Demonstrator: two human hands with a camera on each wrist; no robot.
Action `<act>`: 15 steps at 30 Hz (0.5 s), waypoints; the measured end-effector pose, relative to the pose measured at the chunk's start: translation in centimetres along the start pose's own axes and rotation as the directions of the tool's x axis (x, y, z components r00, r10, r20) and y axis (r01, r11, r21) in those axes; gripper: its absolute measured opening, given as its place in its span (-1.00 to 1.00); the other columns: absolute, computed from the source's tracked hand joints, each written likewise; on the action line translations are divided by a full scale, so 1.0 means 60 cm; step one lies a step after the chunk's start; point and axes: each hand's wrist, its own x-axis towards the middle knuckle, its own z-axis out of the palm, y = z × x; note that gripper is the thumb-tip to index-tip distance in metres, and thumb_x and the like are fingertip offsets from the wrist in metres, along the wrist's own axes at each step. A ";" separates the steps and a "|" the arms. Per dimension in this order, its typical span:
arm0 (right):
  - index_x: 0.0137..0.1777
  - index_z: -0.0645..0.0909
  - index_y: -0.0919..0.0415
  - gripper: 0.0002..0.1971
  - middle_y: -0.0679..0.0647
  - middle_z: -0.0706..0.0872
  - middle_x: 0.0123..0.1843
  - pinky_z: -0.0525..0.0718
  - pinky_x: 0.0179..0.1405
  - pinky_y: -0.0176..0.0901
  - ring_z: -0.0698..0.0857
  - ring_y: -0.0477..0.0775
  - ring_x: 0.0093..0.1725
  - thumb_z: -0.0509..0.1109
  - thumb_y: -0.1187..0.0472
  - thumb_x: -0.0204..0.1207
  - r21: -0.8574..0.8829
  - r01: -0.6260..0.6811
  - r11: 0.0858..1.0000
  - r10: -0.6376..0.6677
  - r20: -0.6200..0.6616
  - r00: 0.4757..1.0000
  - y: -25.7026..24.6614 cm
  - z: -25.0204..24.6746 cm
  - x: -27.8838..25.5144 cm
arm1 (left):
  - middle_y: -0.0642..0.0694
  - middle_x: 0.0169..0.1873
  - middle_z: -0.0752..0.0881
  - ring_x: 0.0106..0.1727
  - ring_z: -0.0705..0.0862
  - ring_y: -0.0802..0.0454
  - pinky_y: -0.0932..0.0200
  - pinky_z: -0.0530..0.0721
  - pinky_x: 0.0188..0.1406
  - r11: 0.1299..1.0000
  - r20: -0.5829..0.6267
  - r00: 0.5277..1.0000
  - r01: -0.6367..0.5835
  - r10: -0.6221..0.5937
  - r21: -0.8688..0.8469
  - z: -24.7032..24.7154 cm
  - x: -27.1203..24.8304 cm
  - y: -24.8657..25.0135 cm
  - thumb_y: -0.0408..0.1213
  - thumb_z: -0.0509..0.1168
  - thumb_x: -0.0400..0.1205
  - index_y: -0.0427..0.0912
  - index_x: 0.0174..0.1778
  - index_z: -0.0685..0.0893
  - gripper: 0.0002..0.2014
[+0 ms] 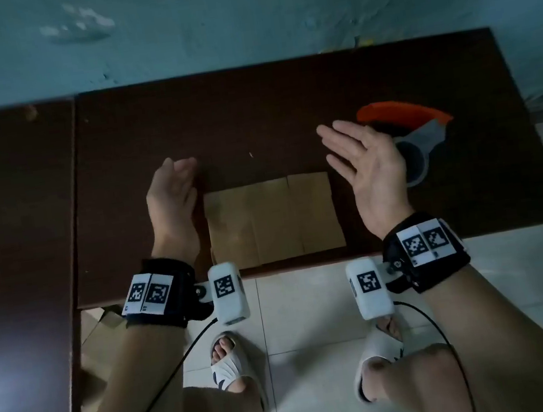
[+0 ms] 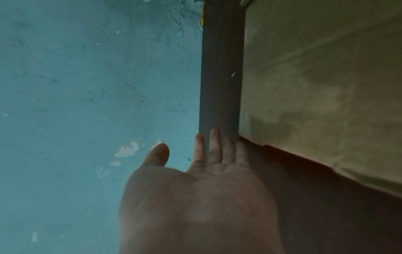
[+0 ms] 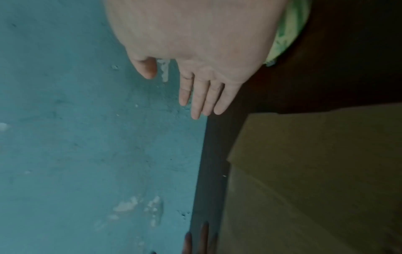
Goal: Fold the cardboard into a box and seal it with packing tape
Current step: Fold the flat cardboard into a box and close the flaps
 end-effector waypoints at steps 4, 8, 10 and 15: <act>0.53 0.52 0.28 -0.44 0.11 0.70 0.48 0.45 0.62 0.10 0.61 -0.05 0.52 0.03 -0.05 0.72 -0.131 0.010 0.991 -0.008 0.022 1.000 0.049 -0.003 0.006 | -0.02 0.38 0.80 0.48 0.69 0.13 0.01 0.46 0.68 0.999 0.043 0.999 -0.034 0.033 0.035 0.004 0.017 -0.034 -0.02 0.12 0.84 -0.17 0.44 0.71 -0.57; 0.59 0.49 0.16 -0.47 -0.03 0.60 0.56 0.38 0.67 0.00 0.52 -0.20 0.56 0.10 -0.03 0.70 -0.287 0.089 0.954 -0.079 0.049 0.996 0.089 -0.016 0.026 | 0.02 0.41 0.79 0.48 0.69 0.19 0.13 0.51 0.58 0.982 0.090 0.988 -0.137 0.126 0.129 0.010 0.028 -0.061 -0.02 0.14 0.83 -0.15 0.47 0.69 -0.57; 0.64 0.45 0.07 -0.48 -0.10 0.52 0.62 0.34 0.64 -0.17 0.43 -0.27 0.60 0.12 -0.05 0.72 -0.381 0.140 0.914 -0.114 0.089 0.989 0.101 -0.024 0.033 | 0.07 0.35 0.80 0.39 0.72 0.26 0.23 0.60 0.39 0.961 0.104 0.982 -0.176 0.156 0.215 0.012 0.031 -0.065 0.00 0.22 0.81 -0.11 0.43 0.71 -0.62; 0.69 0.32 -0.02 -0.54 -0.10 0.32 0.75 0.30 0.46 -0.57 0.28 -0.24 0.69 0.12 0.01 0.82 -0.464 0.180 0.867 -0.115 0.165 0.980 0.123 -0.043 0.033 | 0.15 0.32 0.79 0.26 0.77 0.28 0.36 0.67 0.03 0.922 0.178 0.969 -0.223 0.173 0.318 -0.005 0.040 -0.069 0.02 0.33 0.77 0.15 0.23 0.77 -0.81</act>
